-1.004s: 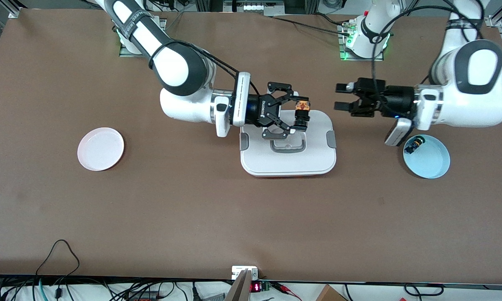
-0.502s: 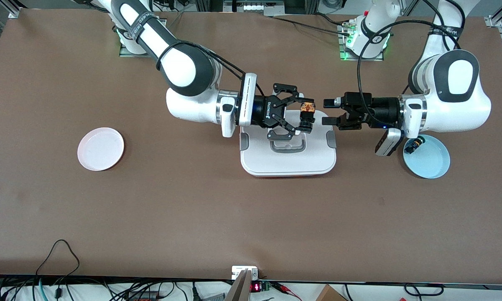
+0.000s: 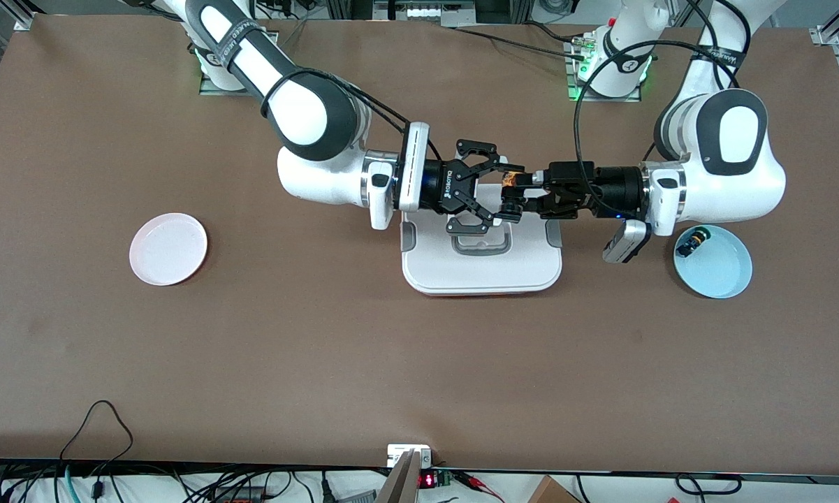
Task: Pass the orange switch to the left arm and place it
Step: 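Hold the switch above the box while the left gripper reaches toward it, then close the left gripper on the switch and open the right gripper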
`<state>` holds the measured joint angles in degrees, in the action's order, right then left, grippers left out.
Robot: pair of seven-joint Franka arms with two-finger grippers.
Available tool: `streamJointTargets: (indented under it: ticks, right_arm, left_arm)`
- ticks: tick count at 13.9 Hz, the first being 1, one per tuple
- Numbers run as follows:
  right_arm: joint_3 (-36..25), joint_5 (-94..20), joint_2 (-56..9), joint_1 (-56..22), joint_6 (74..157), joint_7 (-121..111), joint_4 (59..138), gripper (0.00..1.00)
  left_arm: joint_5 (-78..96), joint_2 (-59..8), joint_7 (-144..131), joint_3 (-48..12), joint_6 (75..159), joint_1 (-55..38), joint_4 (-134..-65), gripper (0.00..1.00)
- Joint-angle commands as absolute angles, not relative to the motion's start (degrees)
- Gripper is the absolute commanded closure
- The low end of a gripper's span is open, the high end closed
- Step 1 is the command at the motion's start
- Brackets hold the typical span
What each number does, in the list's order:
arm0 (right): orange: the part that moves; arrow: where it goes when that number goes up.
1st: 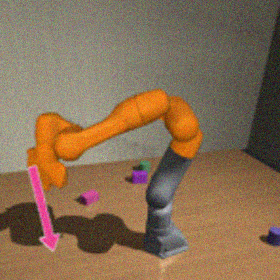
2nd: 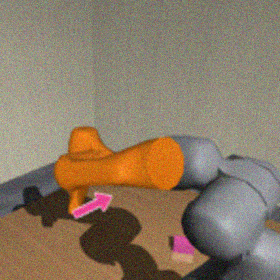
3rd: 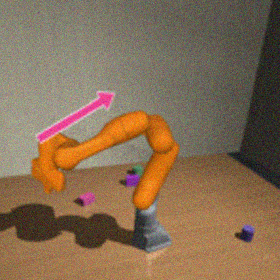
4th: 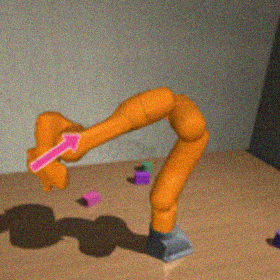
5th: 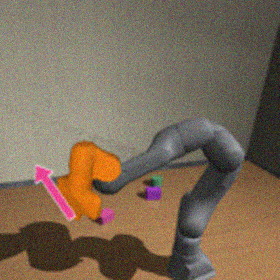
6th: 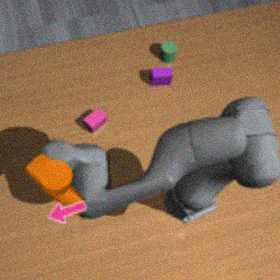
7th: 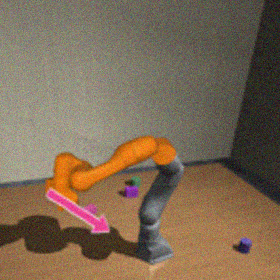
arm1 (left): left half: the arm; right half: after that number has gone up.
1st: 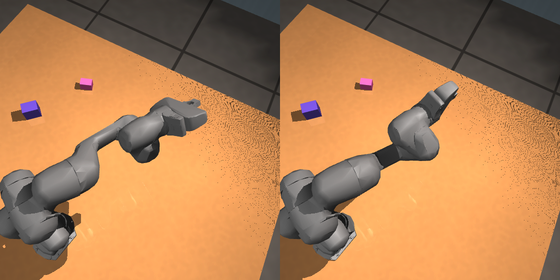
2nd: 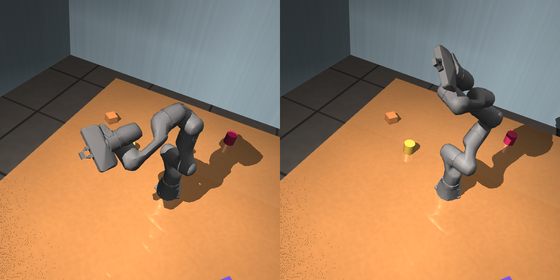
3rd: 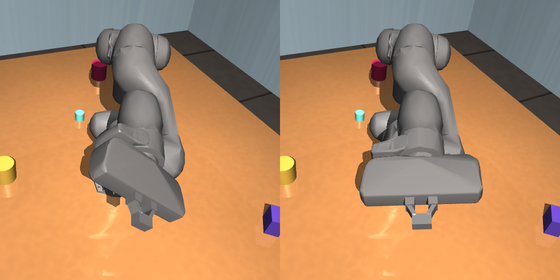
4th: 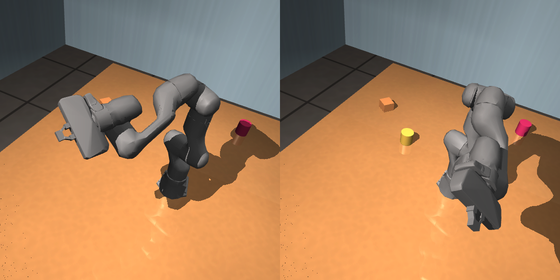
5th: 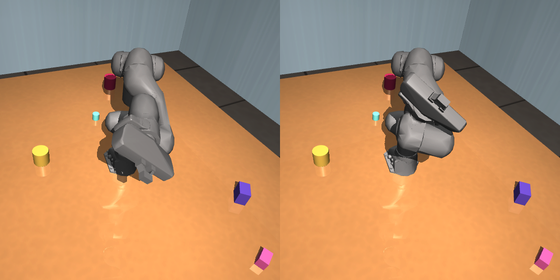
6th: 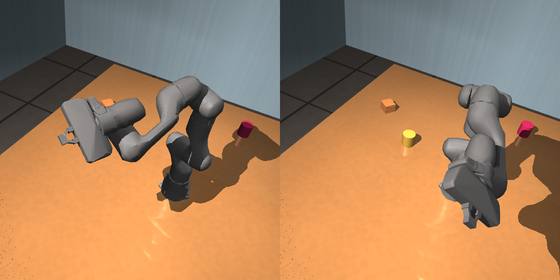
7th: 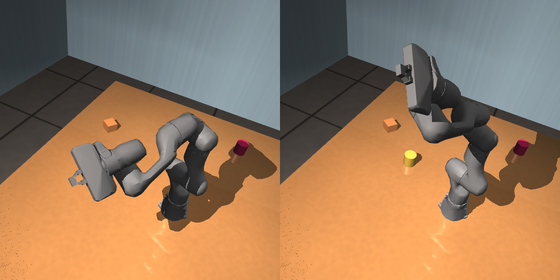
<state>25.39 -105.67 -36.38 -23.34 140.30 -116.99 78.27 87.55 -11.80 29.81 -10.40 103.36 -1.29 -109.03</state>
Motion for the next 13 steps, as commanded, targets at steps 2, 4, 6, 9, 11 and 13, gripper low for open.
streamJointTargets:
  ticks: [2,4,6,9,11,13]
  right_arm:
    - [25.2,-106.8,-37.2,-24.1,141.3,-118.3,76.5,0.97]
    - [25.1,-106.8,-37.2,-24.1,141.3,-118.3,76.5,0.97]
    - [25.1,-106.7,-37.2,-24.1,141.3,-118.4,76.5,0.97]
    - [25.1,-106.5,-37.2,-24.0,141.3,-118.3,76.5,0.92]
    - [25.0,-106.5,-37.2,-23.9,141.3,-117.9,76.5,0.60]
    - [25.1,-106.6,-37.2,-23.6,141.2,-116.8,76.5,0.00]
  left_arm:
    - [88.9,-12.0,30.8,-10.4,103.4,-1.9,-108.8,0.64]
    - [88.9,-12.0,30.4,-10.4,103.4,-2.1,-108.8,0.69]
    - [88.9,-12.0,30.1,-10.4,103.2,-2.1,-108.8,0.71]
    - [88.9,-11.9,30.1,-10.4,103.2,-2.1,-108.8,0.74]
    - [88.9,-12.0,30.1,-10.4,103.2,-2.0,-108.8,0.75]
    - [88.9,-12.0,30.1,-10.4,103.2,-2.0,-108.7,0.76]
